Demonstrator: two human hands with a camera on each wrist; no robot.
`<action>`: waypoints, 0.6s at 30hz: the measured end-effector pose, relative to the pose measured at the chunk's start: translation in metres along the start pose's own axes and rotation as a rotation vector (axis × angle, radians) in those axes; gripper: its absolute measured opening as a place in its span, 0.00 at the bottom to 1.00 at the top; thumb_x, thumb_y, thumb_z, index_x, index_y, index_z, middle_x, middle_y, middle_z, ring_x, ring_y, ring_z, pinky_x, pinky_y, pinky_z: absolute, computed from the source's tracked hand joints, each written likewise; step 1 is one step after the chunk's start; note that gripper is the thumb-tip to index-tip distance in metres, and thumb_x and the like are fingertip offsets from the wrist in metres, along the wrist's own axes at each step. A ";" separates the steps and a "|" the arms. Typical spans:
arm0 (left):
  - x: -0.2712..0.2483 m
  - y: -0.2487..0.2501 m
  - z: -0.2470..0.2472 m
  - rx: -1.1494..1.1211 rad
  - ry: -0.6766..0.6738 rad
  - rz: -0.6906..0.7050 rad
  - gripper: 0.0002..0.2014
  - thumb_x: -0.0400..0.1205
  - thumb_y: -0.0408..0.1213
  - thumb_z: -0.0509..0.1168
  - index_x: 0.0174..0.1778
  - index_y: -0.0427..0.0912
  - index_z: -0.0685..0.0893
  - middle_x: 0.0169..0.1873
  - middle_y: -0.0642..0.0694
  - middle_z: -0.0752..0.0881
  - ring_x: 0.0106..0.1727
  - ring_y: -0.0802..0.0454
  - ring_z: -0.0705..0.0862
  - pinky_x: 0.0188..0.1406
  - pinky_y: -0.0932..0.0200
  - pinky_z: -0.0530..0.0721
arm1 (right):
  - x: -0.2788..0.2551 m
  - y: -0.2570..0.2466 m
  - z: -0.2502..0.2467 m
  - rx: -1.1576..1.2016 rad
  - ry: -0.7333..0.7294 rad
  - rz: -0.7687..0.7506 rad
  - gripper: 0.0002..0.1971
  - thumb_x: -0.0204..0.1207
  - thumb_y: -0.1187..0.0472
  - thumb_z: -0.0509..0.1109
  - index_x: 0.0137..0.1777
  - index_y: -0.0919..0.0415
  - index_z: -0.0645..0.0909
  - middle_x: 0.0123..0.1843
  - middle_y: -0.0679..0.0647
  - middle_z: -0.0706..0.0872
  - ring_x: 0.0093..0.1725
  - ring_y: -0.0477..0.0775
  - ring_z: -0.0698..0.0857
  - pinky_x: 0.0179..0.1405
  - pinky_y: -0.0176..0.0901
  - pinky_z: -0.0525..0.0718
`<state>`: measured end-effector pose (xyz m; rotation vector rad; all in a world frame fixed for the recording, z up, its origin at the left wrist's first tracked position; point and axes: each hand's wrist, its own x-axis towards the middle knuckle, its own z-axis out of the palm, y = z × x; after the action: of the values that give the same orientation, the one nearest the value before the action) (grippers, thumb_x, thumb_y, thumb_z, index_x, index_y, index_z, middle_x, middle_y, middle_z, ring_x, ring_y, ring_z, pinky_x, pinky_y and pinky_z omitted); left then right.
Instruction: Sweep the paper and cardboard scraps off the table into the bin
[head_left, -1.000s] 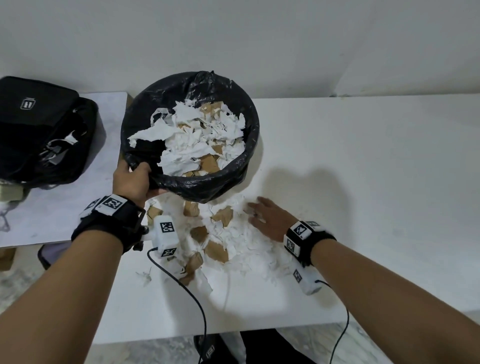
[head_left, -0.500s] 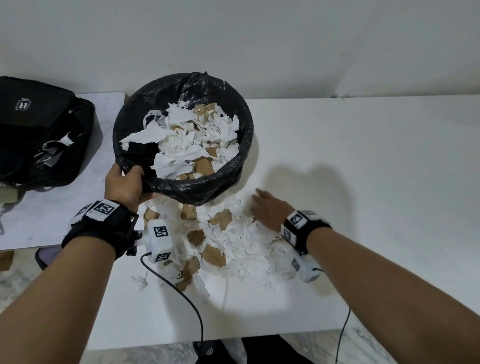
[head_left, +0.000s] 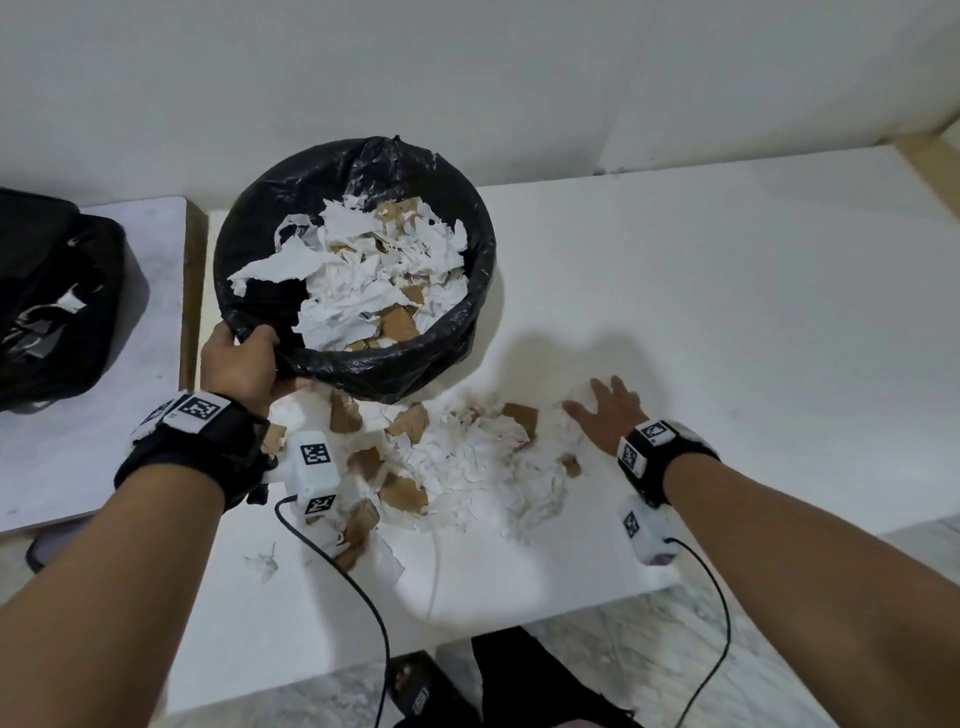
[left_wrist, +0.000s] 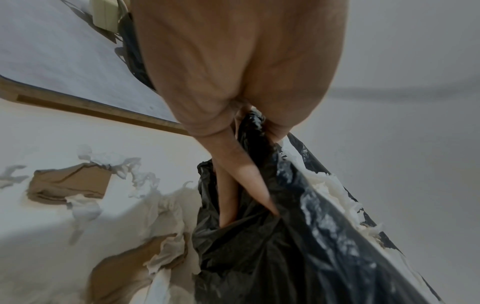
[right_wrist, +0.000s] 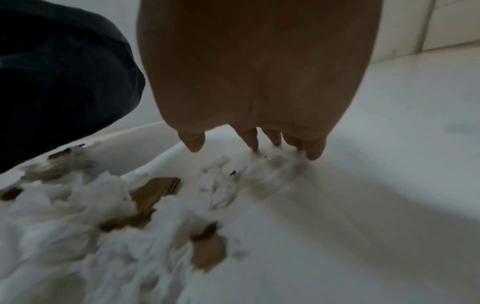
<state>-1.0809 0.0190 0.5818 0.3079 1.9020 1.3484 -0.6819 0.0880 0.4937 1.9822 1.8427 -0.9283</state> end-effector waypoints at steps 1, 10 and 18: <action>0.000 -0.002 0.002 0.009 -0.004 -0.003 0.11 0.87 0.28 0.61 0.63 0.41 0.80 0.49 0.40 0.86 0.41 0.43 0.88 0.23 0.54 0.91 | -0.005 -0.004 0.007 0.046 -0.007 0.001 0.41 0.81 0.31 0.53 0.88 0.51 0.46 0.89 0.55 0.38 0.87 0.64 0.39 0.85 0.63 0.49; -0.014 -0.006 0.006 0.021 -0.057 -0.017 0.11 0.87 0.26 0.59 0.63 0.40 0.79 0.45 0.42 0.85 0.41 0.42 0.88 0.21 0.55 0.90 | -0.053 -0.073 0.054 0.228 -0.015 -0.298 0.37 0.83 0.35 0.56 0.87 0.50 0.54 0.89 0.52 0.49 0.87 0.55 0.55 0.84 0.53 0.59; -0.025 -0.008 -0.007 -0.032 -0.048 0.003 0.09 0.87 0.25 0.60 0.61 0.39 0.77 0.43 0.42 0.84 0.38 0.43 0.88 0.23 0.53 0.92 | -0.038 0.005 0.026 0.148 0.038 -0.037 0.40 0.83 0.33 0.53 0.88 0.53 0.49 0.89 0.55 0.47 0.88 0.55 0.50 0.85 0.55 0.54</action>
<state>-1.0672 -0.0036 0.5864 0.3244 1.8388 1.3607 -0.6829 0.0414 0.4964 2.0705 1.8871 -1.0736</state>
